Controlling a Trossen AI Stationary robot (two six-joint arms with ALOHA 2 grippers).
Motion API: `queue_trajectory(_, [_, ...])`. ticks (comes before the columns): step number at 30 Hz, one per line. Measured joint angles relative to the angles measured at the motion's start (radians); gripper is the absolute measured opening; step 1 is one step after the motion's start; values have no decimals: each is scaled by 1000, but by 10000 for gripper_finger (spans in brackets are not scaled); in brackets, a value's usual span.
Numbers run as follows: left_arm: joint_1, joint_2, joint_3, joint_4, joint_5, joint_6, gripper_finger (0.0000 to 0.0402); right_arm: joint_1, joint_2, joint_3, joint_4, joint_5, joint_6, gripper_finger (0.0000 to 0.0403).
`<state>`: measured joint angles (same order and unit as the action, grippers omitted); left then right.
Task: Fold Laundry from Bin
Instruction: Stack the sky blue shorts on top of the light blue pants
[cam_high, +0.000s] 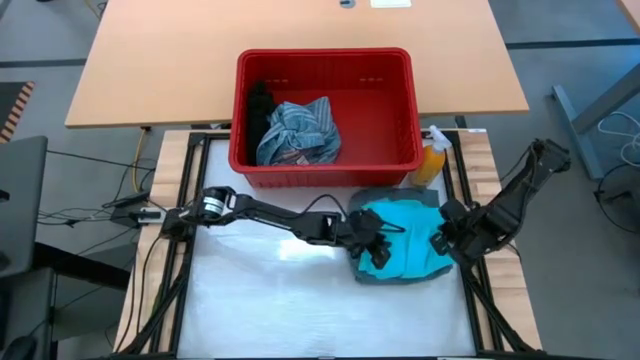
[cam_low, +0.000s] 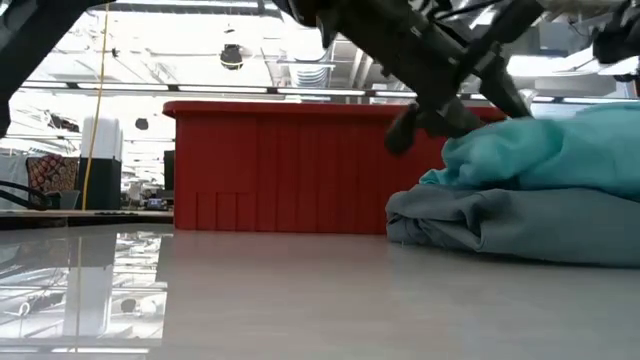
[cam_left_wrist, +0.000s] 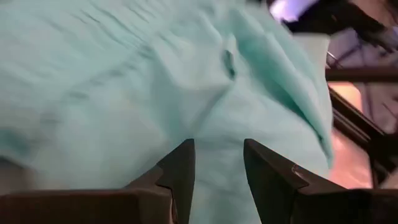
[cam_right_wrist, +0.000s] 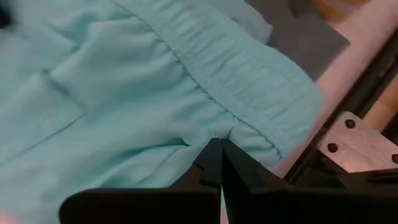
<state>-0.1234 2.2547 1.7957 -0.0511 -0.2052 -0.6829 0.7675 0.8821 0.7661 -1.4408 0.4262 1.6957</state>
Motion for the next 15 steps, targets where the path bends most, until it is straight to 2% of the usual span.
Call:
queue_trajectory(2, [4,-6,4,-24,-28,-2,125,-42,-4,-48,29,3,-42,15])
queue_trajectory(8, [12,-2,4,-153,-76,-73,125,-176,14,-38,53,-16,-237,24])
queue_trajectory(12, [18,-17,3,-142,-91,-44,125,-281,13,-21,54,-99,-414,30])
queue_trajectory(15, [22,-49,6,-121,-104,-8,125,-340,14,35,8,-108,-528,23])
